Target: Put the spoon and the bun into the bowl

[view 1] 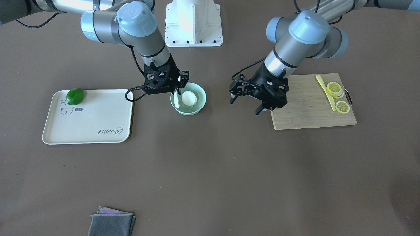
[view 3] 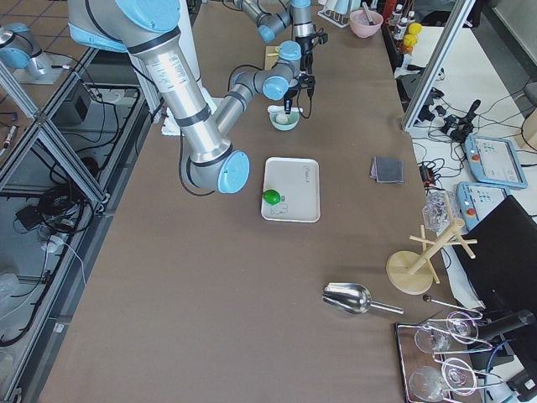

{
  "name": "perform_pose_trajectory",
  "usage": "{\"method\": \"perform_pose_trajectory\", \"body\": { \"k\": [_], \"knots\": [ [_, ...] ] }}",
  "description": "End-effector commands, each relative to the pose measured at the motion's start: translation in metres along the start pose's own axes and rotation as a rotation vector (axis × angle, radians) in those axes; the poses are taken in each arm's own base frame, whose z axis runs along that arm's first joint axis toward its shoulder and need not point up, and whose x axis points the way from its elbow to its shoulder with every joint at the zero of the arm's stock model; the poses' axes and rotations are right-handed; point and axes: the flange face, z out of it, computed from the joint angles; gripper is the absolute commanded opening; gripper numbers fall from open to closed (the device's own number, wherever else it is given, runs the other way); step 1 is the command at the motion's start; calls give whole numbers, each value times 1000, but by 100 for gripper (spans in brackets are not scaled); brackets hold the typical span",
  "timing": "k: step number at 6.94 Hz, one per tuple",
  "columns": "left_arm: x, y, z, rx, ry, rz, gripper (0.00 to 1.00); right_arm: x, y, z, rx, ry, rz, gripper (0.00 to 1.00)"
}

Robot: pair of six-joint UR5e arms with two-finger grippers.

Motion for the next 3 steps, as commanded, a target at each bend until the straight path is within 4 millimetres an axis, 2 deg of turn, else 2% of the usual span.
{"method": "perform_pose_trajectory", "body": {
  "k": [1,2,3],
  "knots": [
    [-61,1,-42,-10,-11,23,98,-17,-1,19,22,26,-19,0],
    [-69,5,-42,-12,-17,27,98,-19,-4,18,39,30,-20,70],
    [-72,8,-41,-16,-21,27,98,-18,-7,19,59,38,-25,100]
  ]
}}
